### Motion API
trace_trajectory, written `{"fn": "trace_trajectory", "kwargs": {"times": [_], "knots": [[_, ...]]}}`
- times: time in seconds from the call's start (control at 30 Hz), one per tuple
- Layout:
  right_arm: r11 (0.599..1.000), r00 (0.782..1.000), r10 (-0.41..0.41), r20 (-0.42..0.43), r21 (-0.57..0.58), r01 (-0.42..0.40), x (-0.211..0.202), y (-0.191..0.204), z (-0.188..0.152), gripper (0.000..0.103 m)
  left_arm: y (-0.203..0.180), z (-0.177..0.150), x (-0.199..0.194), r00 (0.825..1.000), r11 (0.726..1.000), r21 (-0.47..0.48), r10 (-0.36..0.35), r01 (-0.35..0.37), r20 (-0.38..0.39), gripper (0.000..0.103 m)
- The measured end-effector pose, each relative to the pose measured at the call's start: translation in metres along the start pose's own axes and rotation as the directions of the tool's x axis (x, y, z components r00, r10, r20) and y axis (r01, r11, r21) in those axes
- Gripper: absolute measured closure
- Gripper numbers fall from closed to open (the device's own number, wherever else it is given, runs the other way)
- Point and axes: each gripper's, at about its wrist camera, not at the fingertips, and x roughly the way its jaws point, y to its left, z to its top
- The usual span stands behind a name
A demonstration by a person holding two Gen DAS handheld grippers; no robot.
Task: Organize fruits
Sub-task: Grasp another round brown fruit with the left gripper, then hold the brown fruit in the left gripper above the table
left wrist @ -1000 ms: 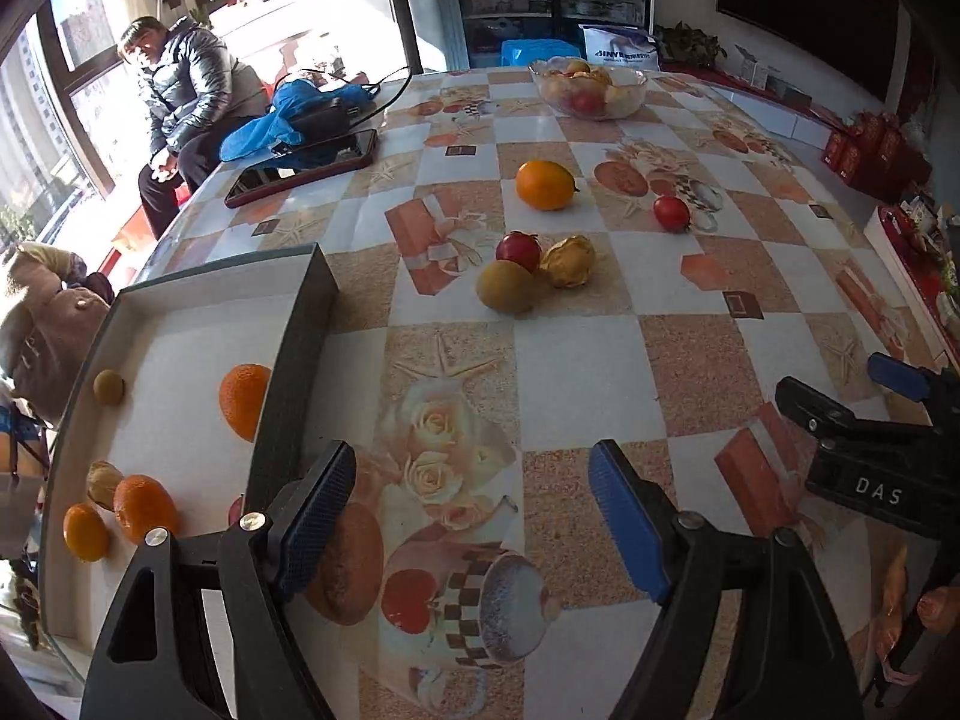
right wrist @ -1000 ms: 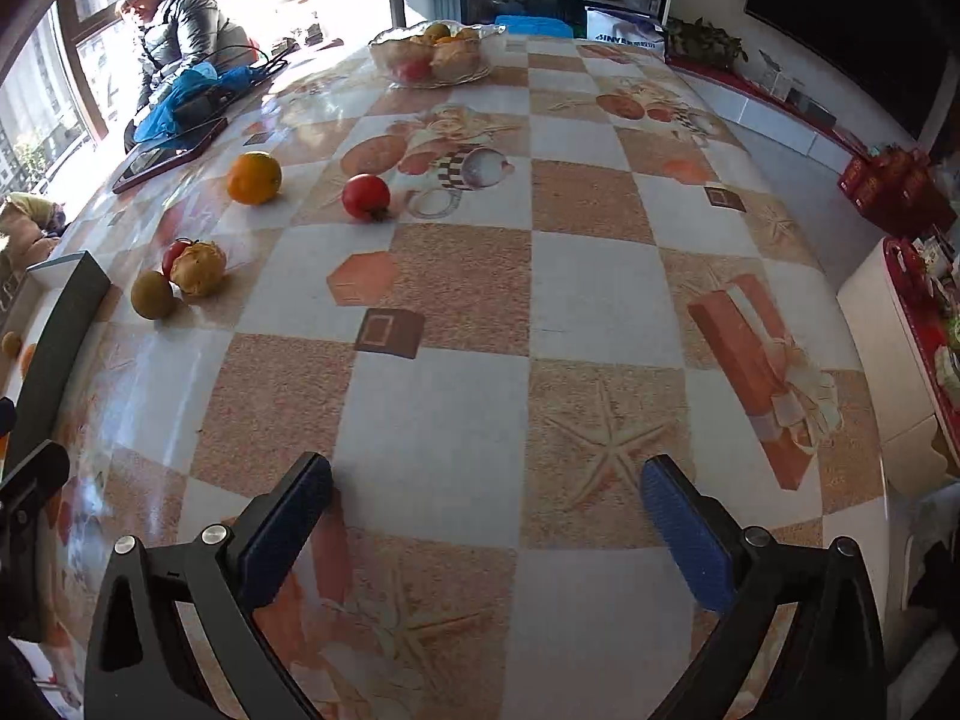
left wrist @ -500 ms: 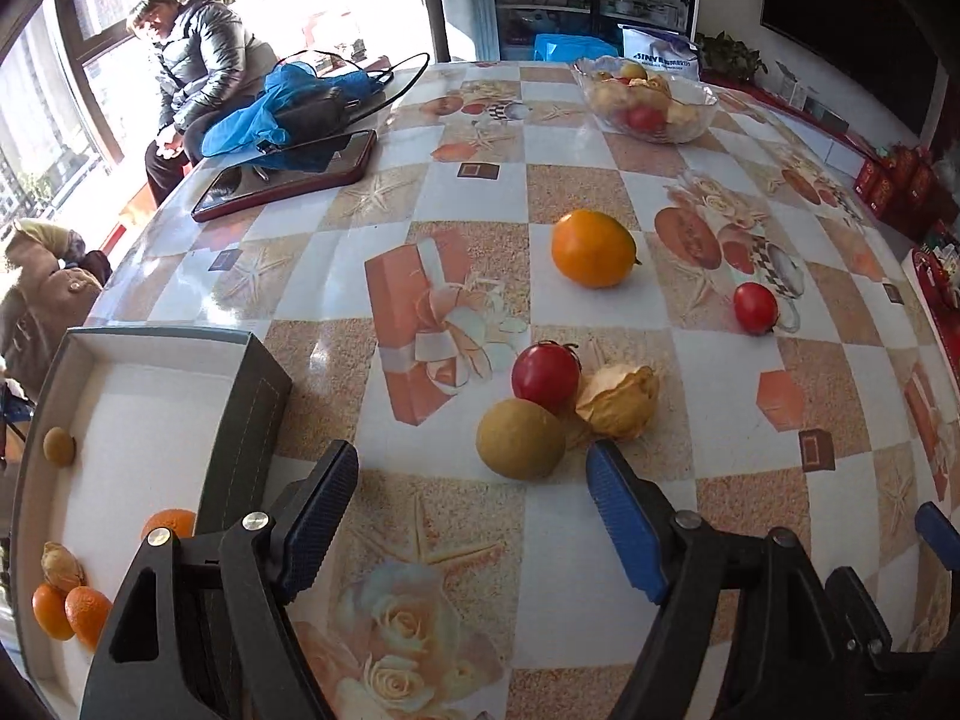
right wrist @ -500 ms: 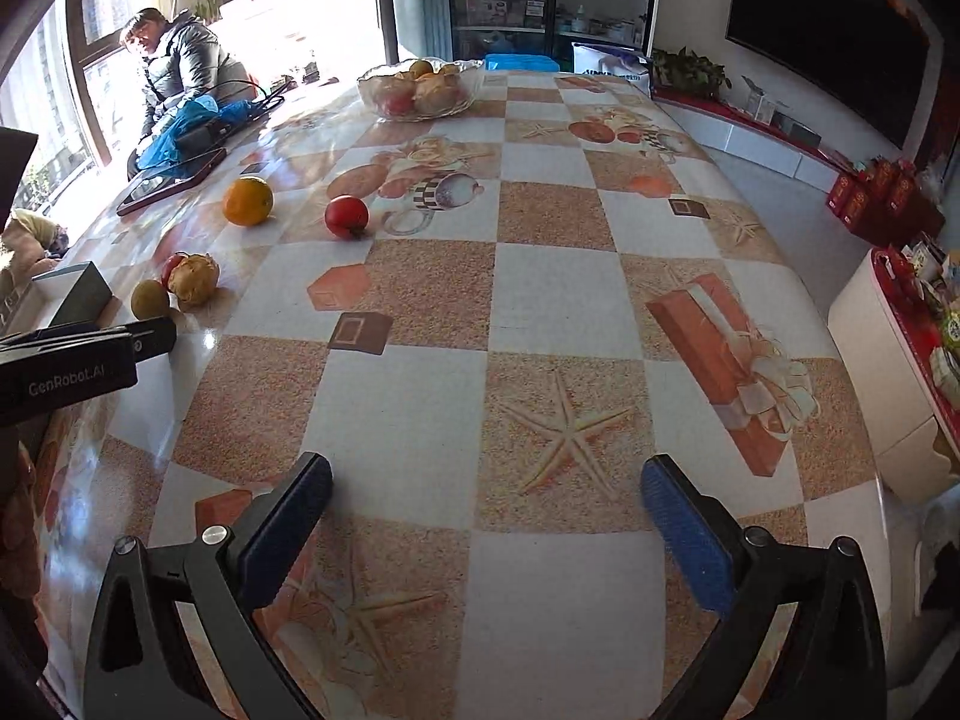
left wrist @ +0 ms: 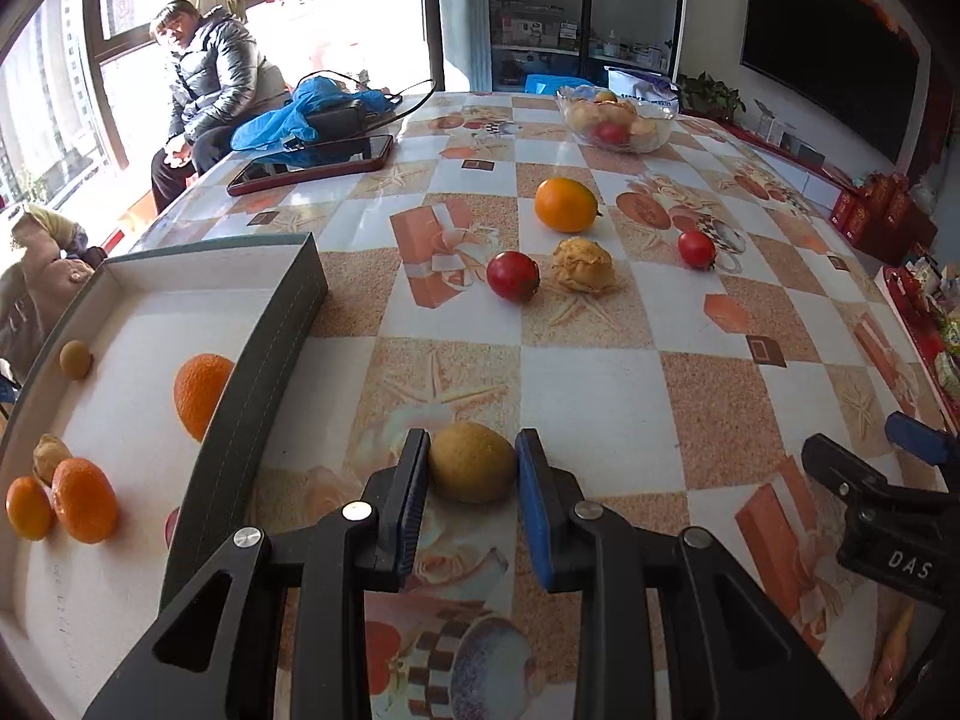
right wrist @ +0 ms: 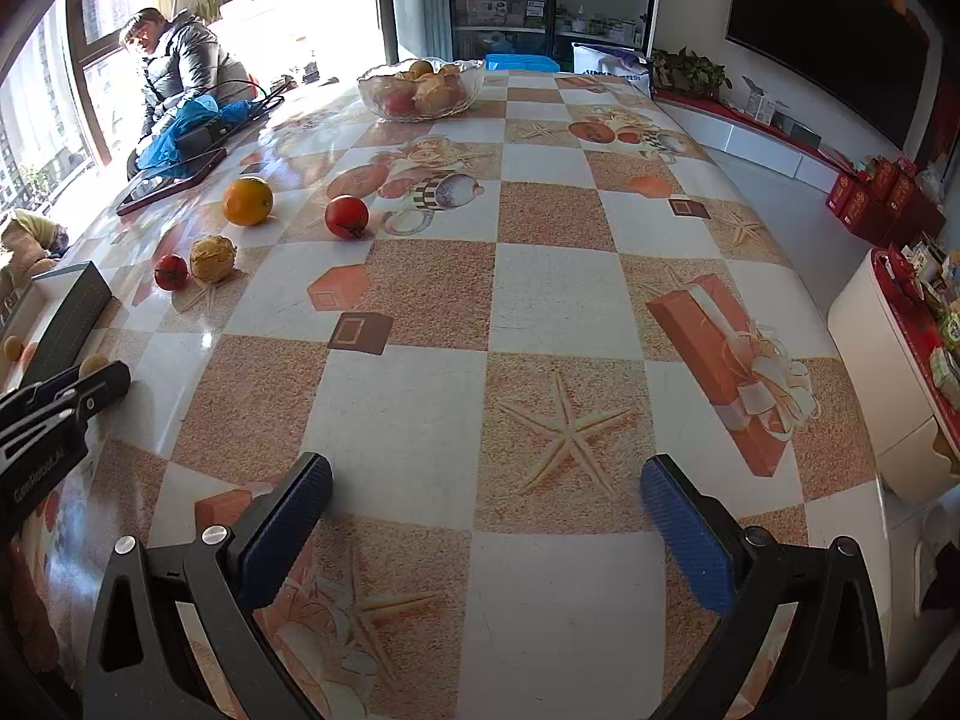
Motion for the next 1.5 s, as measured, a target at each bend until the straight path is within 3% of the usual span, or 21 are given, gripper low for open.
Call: {"fn": "trace_trajectory", "kwargs": {"times": [1.5], "knots": [[1.000,1.000,0.000,0.001,0.000,0.000,-0.0004,0.0003,0.0001,0.000,-0.0011,-0.0026,-0.0026,1.000,1.000,-0.008,-0.001,0.001,0.001,0.070]]}}
